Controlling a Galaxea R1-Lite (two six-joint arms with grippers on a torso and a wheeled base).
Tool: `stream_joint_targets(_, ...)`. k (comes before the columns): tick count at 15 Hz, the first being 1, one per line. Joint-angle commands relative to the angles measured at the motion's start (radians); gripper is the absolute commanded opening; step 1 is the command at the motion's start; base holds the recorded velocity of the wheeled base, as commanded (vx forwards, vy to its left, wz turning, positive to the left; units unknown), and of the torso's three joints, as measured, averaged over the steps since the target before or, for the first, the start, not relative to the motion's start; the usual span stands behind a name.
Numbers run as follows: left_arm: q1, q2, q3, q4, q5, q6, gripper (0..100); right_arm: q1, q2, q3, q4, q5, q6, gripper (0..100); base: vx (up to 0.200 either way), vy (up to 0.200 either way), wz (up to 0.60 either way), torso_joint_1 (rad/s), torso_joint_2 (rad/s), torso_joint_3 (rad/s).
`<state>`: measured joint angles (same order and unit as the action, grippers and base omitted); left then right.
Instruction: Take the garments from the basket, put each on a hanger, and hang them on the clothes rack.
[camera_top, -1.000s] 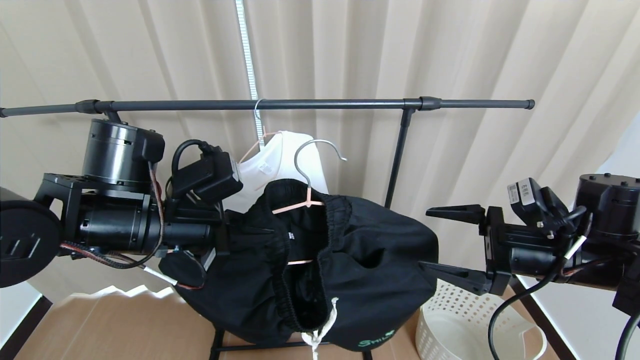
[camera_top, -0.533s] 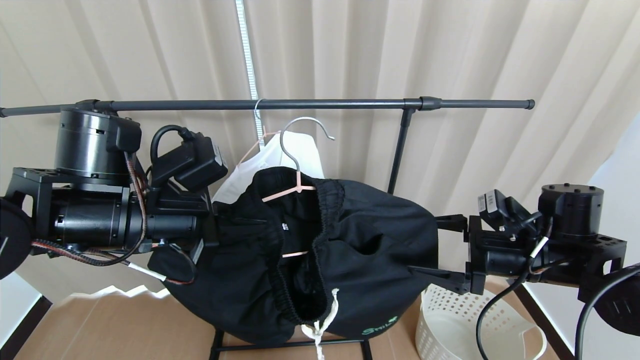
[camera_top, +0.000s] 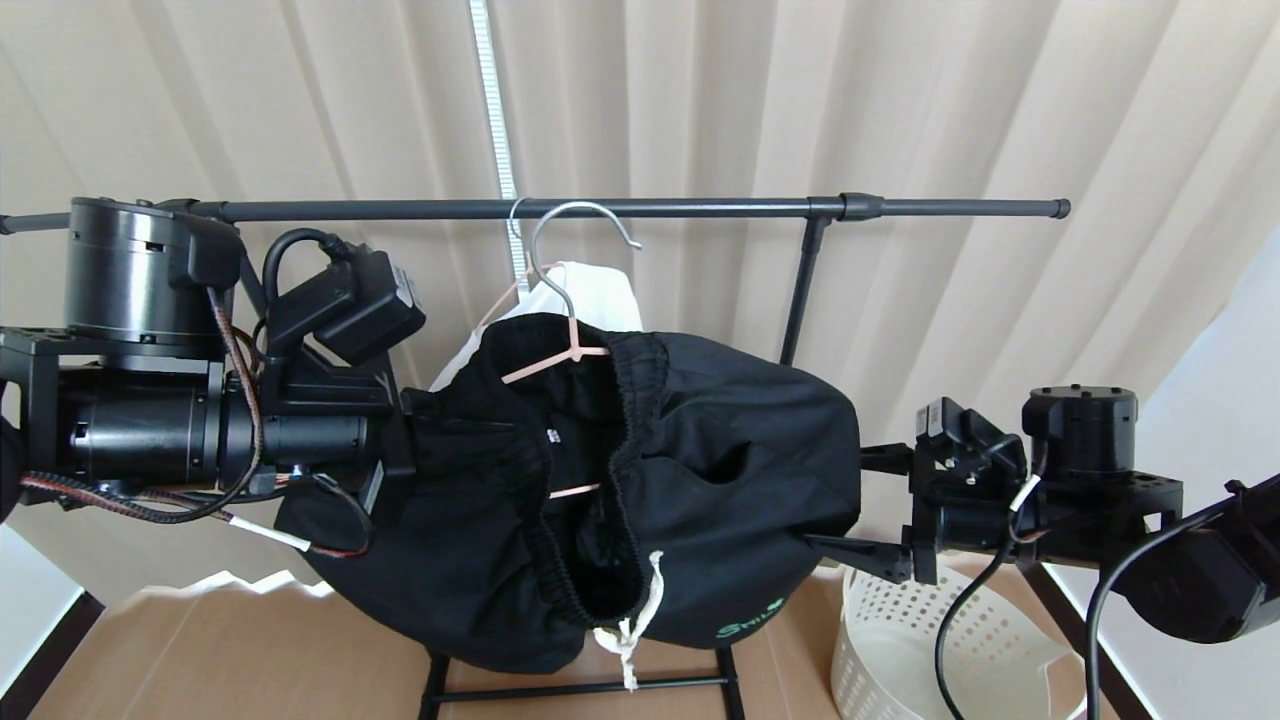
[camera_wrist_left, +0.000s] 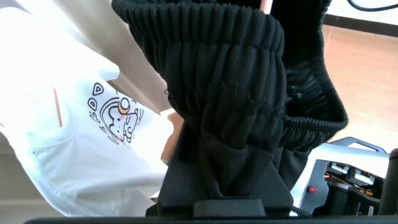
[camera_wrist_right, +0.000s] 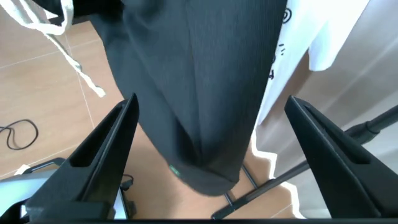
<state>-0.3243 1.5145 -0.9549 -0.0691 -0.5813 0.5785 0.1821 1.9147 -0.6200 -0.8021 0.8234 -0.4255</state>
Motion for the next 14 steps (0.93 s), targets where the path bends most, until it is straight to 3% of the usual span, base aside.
stream_joint_targets(1, 0.001, -0.003, 0.001, 0.000, 0.000, 0.000, 0, 0.000, 0.026, -0.007, -0.002, -0.001, 0.001, 100, 0.000, 0.000, 0.00, 0.000, 0.00, 0.000)
stream_joint_targets(2, 0.001, -0.002, 0.001, 0.000, 0.000, -0.002, 0, 0.000, 0.026, -0.017, 0.000, -0.001, 0.004, 0, 0.000, 0.000, 0.00, 0.000, 0.00, 0.000)
stream_joint_targets(11, 0.025, -0.025, 0.015, 0.000, 0.000, -0.003, 0, -0.070, 0.026, -0.056, 0.000, 0.002, 0.011, 0, 0.000, 0.000, 0.00, 0.000, 0.00, 0.000)
stream_joint_targets(14, 0.030, -0.057, 0.025, 0.000, 0.000, -0.046, 0, -0.105, 0.026, -0.076, 0.000, 0.003, 0.047, 0, 0.000, 0.000, 0.00, 0.000, 0.00, 0.000)
